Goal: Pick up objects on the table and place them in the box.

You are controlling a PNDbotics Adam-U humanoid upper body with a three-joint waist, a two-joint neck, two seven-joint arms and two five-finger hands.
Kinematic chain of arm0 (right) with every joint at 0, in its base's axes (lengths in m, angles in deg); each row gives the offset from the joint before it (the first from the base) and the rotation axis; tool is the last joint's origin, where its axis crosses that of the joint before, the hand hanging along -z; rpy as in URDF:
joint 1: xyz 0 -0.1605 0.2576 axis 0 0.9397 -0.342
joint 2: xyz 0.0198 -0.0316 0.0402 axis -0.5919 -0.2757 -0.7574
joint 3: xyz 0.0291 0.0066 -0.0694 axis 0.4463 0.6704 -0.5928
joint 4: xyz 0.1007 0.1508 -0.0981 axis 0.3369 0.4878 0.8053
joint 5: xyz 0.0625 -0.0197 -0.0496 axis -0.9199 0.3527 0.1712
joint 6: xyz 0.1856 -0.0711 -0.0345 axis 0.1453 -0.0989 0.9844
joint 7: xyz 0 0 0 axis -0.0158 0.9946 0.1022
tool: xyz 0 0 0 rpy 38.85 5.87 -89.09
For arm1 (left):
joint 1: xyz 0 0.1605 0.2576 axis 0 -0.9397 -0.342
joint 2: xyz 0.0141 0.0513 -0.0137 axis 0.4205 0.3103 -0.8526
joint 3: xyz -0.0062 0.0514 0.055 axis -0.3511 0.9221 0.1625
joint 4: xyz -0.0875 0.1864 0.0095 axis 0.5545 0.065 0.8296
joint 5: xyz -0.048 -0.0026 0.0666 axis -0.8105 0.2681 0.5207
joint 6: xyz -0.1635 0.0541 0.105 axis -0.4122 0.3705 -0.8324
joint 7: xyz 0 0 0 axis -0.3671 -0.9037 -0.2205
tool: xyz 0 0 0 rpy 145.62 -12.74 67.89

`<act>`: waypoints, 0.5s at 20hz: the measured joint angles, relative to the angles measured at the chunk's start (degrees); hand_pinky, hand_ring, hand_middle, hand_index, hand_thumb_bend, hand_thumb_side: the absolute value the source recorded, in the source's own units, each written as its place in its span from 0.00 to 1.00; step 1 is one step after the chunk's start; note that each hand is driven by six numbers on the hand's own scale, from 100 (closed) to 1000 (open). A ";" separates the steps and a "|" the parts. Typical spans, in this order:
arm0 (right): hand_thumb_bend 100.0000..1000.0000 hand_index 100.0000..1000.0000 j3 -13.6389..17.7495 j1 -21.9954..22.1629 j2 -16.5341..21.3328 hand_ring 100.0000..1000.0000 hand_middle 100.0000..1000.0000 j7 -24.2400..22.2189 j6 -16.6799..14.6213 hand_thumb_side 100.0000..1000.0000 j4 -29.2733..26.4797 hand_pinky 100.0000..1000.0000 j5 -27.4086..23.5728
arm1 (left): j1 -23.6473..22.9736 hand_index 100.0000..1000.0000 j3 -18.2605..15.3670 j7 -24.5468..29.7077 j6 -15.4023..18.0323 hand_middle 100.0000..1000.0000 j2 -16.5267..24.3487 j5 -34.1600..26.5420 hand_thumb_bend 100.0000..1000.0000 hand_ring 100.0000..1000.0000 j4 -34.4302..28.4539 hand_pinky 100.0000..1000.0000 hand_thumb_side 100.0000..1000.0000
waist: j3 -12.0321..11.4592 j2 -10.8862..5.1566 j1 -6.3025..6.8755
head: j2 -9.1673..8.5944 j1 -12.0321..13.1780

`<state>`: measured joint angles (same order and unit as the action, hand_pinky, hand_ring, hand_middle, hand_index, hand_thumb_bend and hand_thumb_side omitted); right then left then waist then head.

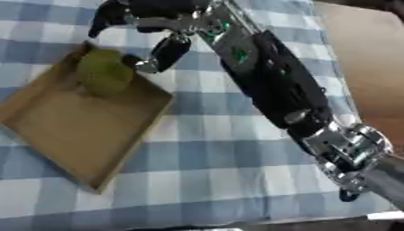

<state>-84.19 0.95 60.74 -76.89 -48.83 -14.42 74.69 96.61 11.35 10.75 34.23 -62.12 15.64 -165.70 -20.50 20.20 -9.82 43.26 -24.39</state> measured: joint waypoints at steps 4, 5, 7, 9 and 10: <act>0.00 0.89 1.79 -0.68 2.26 0.93 0.82 0.11 1.64 0.11 -4.00 0.89 -3.92 | -0.26 0.66 -0.03 -1.46 0.61 0.66 0.00 -0.51 0.49 0.68 0.00 0.69 0.31 | 0.09 -0.03 0.17 | 0.02 -0.48; 0.00 0.89 2.28 -0.71 2.82 0.93 0.81 0.27 2.07 0.11 -4.81 0.89 -4.96 | -0.29 0.66 -0.04 -1.94 0.67 0.66 0.00 -0.60 0.49 0.68 0.00 0.69 0.31 | 0.13 -0.04 0.18 | 0.03 -0.56; 0.00 0.89 3.35 -0.75 3.87 0.93 0.81 0.63 3.10 0.13 -5.93 0.89 -7.45 | -0.44 0.66 -0.14 -2.83 0.71 0.66 0.00 -0.71 0.49 0.68 0.00 0.69 0.31 | 0.28 -0.06 0.19 | 0.03 -0.74; 0.00 0.89 4.43 -0.92 4.99 0.92 0.81 0.88 4.14 0.16 -6.56 0.89 -10.35 | -0.70 0.66 -0.22 -3.47 0.66 0.67 0.00 -0.71 0.49 0.68 0.00 0.70 0.31 | 0.39 -0.07 0.21 | 0.04 -0.88; 0.00 0.89 5.01 -0.95 5.62 0.92 0.81 0.99 4.65 0.17 -6.60 0.89 -12.26 | -0.78 0.66 -0.30 -3.64 0.60 0.67 0.00 -0.71 0.48 0.68 0.00 0.70 0.31 | 0.45 -0.08 0.21 | 0.04 -0.88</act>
<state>-79.18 0.00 66.36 -75.90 -44.18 -21.02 62.42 95.82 11.05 7.10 34.82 -62.12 14.93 -165.70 -20.05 20.13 -9.61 43.30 -25.27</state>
